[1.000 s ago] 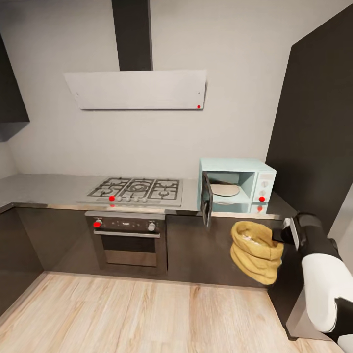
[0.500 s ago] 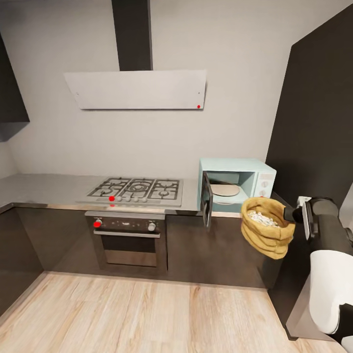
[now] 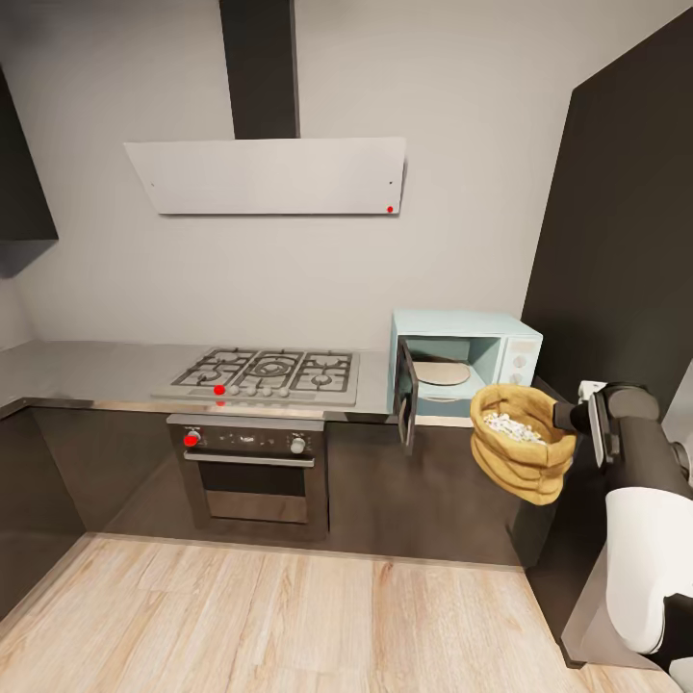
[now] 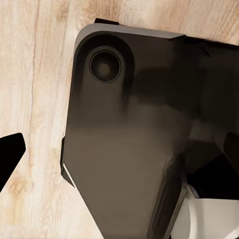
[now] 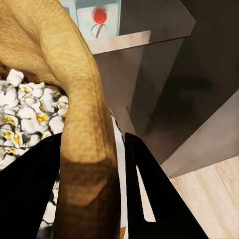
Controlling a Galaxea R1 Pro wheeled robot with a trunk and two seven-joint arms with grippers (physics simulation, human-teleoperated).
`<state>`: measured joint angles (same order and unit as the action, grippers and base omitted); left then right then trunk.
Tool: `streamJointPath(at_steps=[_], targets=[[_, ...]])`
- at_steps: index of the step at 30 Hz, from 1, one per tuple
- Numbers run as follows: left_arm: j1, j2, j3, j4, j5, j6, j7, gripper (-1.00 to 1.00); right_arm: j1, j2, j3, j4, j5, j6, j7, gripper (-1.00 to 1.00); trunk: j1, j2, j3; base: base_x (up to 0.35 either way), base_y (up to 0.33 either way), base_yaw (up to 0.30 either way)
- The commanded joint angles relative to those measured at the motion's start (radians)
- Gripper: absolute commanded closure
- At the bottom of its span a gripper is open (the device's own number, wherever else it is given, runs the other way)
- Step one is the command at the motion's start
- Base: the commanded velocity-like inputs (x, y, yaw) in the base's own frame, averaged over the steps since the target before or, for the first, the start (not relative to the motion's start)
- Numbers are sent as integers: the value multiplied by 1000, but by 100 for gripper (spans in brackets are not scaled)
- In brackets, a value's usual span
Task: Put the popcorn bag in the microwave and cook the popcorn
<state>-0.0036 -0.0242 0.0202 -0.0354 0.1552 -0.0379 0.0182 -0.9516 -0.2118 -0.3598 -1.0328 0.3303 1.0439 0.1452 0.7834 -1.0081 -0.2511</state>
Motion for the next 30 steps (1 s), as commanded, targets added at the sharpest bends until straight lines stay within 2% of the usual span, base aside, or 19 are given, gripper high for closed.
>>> streamJointPath(at_steps=[1, 10, 20, 30], targets=[[0, 0, 1, -1, 6, -3, 1, -100, -1, 0, -1, -1, 10, 3, 10, 100, 0, -1, -1, 0, 0, 0], [0, 1, -2, 0, 9, -2, -3, -100, -1, 1, 0, -1, 10, 3, 10, 100, 0, -1, -1, 152, 0, 0], [0, 1, -1, 0, 8, -2, -3, -100, -1, 0, 1, -1, 10, 3, 9, 100, 0, -1, -1, 17, 0, 0], [-1, 1, -3, 0, 8, 0, -5, -100, -1, -1, 1, -3, 10, 3, 9, 100, 0, -1, -1, 289, 0, 0]])
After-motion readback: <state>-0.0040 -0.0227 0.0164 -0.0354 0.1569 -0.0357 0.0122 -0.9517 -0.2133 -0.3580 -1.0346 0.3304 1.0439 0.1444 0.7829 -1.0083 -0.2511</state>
